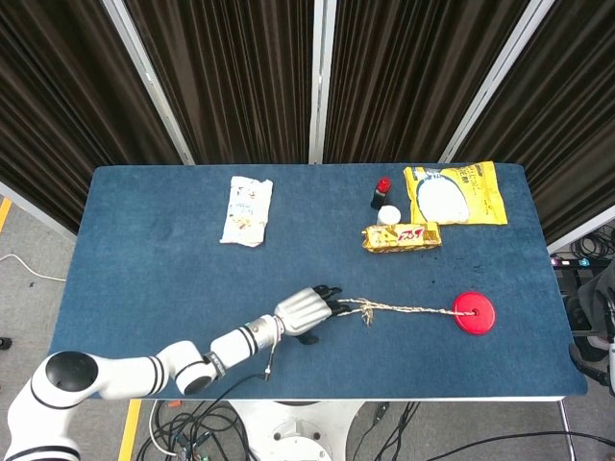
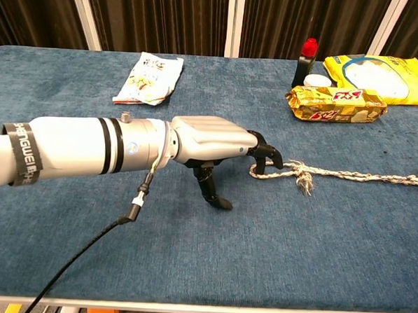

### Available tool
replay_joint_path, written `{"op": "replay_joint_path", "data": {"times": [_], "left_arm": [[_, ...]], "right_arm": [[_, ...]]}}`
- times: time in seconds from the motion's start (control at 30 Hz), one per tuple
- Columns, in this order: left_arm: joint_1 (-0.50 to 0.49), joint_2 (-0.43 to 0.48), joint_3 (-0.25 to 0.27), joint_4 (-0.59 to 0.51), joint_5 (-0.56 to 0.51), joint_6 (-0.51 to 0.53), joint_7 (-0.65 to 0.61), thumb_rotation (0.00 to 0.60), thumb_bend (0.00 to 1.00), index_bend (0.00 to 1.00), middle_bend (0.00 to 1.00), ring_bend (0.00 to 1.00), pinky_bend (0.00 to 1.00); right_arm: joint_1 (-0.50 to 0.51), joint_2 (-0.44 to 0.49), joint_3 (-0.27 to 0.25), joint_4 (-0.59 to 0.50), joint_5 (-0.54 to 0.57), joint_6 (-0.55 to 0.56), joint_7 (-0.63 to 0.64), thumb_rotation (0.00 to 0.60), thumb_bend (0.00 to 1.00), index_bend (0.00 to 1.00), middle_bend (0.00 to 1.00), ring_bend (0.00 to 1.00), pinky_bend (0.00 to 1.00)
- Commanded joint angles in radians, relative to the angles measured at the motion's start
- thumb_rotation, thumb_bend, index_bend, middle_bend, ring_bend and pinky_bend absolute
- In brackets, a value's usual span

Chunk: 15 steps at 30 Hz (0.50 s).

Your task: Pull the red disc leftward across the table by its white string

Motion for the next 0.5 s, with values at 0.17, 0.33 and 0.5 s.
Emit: {"op": "replay_joint_path", "data": {"times": [0.17, 0.33, 0.5], "left_arm": [[0.001, 0.031, 0.006, -0.029, -0.029, 0.008, 0.019, 0.6, 0.26, 0.14, 0.72, 0.29, 0.17], [0.012, 0.051, 0.014, -0.045, -0.051, 0.028, 0.043, 0.6, 0.26, 0.16, 0.79, 0.39, 0.19], [0.035, 0.073, 0.029, -0.066, -0.065, 0.064, 0.074, 0.6, 0.28, 0.22, 0.87, 0.51, 0.26]], "right_arm": [[0.002, -0.002, 0.001, -0.001, -0.003, -0.002, -0.004, 0.6, 0.21, 0.0, 0.0, 0.0, 0.0], [0.004, -0.003, 0.0, -0.004, -0.004, -0.006, -0.009, 0.6, 0.21, 0.0, 0.0, 0.0, 0.0], [0.006, -0.004, 0.001, -0.008, -0.006, -0.007, -0.015, 0.6, 0.22, 0.0, 0.0, 0.0, 0.0]]}}
